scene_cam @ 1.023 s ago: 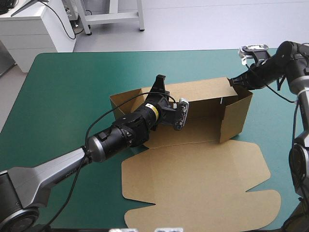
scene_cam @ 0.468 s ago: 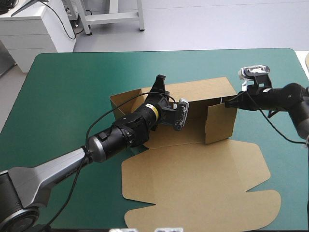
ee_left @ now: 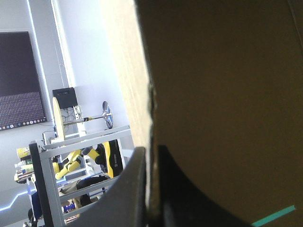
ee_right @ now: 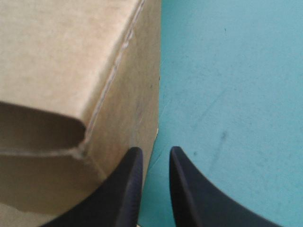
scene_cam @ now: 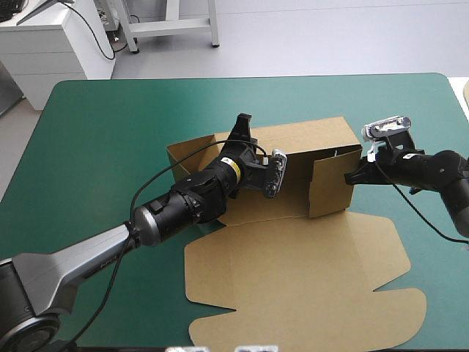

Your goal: Fold the box

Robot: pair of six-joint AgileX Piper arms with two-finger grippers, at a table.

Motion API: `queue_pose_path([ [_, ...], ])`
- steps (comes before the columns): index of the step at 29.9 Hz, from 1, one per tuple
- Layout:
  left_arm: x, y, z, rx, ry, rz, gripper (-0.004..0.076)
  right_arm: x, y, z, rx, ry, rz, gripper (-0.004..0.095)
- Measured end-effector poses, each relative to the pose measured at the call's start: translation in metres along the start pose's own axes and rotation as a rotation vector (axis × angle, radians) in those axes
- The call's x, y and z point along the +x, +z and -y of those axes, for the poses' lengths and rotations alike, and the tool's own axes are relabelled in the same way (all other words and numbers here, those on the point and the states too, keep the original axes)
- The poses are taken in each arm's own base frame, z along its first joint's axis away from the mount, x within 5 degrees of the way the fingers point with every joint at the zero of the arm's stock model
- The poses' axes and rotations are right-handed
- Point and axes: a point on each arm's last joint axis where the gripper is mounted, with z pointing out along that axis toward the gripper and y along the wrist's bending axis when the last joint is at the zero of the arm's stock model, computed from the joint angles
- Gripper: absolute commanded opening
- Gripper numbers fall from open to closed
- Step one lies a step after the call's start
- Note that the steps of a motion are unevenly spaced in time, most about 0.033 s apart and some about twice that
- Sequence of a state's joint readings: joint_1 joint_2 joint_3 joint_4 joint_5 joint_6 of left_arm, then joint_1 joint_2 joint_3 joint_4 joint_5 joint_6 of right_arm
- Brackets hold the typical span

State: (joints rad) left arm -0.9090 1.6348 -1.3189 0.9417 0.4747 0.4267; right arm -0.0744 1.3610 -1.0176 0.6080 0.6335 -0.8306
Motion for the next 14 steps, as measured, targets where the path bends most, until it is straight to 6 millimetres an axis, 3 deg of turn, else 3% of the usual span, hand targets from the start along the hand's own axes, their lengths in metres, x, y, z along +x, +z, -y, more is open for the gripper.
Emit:
queue_pose_path([
  [3,0.000,0.000,0.000,0.000,0.000,0.000,-0.0008,0.004,0.000,0.000,-0.001,-0.046,-0.046,0.0433],
  [14,0.000,0.000,0.000,0.000,0.000,0.000,-0.0008,0.000,-0.011,0.000,-0.026,-0.155,-0.149,0.0434],
])
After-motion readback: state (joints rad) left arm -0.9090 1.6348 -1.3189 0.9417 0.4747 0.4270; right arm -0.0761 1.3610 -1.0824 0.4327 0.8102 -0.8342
